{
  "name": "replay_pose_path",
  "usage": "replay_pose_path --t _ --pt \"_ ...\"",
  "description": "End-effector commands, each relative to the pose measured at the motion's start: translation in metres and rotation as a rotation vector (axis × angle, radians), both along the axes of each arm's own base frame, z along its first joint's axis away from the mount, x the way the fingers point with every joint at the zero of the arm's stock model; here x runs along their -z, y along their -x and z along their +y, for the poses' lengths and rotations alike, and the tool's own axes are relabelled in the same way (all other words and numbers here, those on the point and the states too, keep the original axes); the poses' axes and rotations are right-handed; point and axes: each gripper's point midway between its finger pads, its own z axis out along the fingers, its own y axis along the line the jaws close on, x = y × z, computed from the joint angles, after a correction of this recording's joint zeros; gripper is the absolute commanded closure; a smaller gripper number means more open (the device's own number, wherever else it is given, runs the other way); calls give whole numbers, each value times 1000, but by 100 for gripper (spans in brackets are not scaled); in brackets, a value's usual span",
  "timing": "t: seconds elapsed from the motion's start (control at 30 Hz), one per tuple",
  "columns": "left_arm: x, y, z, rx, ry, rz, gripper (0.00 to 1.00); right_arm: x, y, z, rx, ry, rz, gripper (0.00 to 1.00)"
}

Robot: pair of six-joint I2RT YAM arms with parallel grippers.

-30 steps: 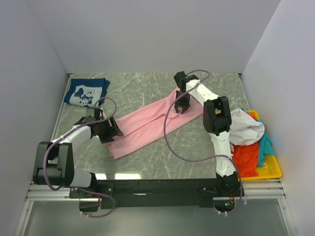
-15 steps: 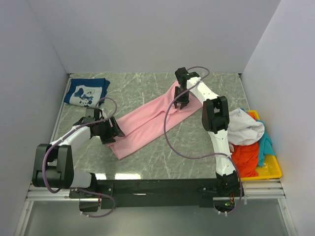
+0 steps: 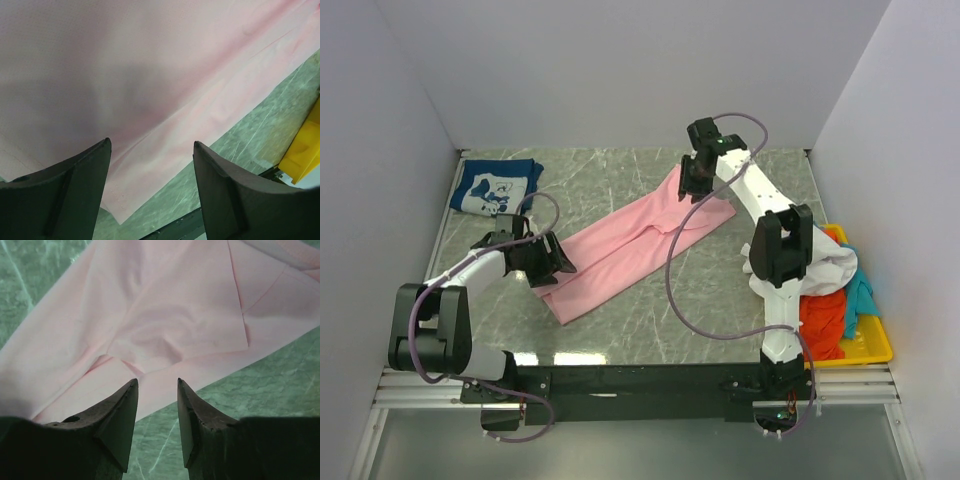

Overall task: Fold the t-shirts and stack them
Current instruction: Fold the tshirt

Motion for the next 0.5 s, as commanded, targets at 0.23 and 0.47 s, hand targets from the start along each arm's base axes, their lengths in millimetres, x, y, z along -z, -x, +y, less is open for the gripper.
replay_pose_path --t 0.23,0.47 --pt "12 9 -9 -20 13 36 28 56 11 3 -8 17 128 55" --pt "17 24 -17 -32 1 55 28 84 4 -4 21 59 192 55"
